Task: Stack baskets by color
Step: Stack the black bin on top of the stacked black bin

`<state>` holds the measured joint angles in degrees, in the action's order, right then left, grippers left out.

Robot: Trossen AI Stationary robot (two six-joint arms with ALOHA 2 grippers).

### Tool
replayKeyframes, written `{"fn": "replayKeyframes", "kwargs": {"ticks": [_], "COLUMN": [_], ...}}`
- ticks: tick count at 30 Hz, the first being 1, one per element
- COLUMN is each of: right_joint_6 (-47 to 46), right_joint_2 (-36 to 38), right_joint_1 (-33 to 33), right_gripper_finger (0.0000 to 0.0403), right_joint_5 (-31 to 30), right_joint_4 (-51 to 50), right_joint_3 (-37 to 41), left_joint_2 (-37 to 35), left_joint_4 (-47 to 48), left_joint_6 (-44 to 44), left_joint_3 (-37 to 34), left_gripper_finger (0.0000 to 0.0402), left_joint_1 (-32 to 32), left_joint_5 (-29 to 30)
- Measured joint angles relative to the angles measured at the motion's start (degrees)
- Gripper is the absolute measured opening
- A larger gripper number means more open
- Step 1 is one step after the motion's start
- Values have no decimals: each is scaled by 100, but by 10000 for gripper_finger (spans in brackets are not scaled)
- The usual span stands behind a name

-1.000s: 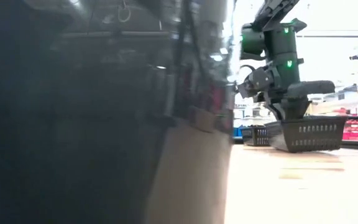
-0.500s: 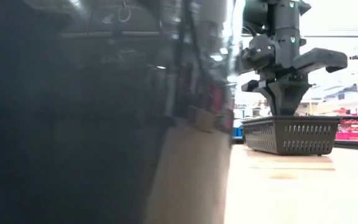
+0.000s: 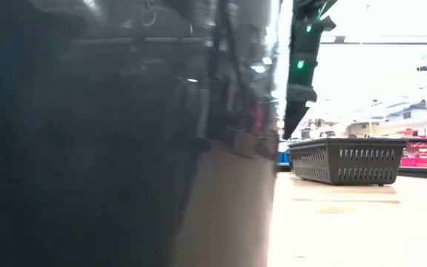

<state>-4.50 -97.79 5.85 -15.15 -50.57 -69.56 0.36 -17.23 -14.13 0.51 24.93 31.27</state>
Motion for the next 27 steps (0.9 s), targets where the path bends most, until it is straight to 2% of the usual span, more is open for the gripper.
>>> {"fn": "replayKeyframes", "kwargs": {"ticks": [3,12,19,27], "right_joint_6": [-46,-340,-411,-607], "right_joint_2": [83,355,325,325], "right_joint_1": [410,1826,2611,2933], "right_gripper_finger": [3,9,60,127], "right_joint_5": [-239,-258,3,149], "right_joint_4": [271,579,639,732], "right_joint_3": [129,194,196,196], "left_joint_2": [0,0,0,0], "left_joint_4": [0,-2,2,0], "left_joint_6": [0,0,0,0], "left_joint_3": [0,0,0,0], "left_gripper_finger": [37,32,28,35], "left_joint_1": [0,0,2,0], "left_joint_5": [-1,-2,-2,-2]}}
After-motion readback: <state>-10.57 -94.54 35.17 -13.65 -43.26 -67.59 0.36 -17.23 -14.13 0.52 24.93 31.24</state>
